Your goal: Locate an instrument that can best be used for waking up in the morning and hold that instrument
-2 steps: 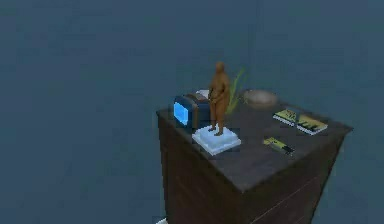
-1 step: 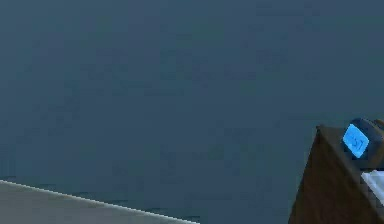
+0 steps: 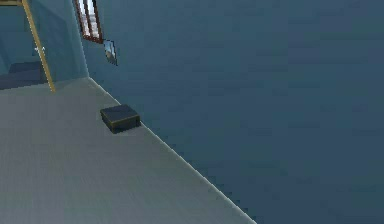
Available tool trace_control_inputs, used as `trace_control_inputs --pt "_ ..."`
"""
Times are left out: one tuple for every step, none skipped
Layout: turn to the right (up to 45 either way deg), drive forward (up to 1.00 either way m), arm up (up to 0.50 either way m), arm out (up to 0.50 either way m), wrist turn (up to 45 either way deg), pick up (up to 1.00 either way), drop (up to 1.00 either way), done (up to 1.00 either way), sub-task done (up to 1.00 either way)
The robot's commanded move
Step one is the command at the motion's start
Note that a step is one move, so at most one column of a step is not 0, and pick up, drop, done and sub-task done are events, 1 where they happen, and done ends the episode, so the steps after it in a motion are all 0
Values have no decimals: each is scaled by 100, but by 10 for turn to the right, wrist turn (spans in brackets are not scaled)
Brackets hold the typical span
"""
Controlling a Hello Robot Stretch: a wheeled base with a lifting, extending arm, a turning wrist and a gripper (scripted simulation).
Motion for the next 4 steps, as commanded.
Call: trace_control_inputs --pt "0 0 50 0 0 0 0 0 0" --pt "0 0 38 0 0 0 0 0 0" --pt "0 0 0 50 0 0 0 0 0" --pt "0 0 0 0 450 0 0 0 0"
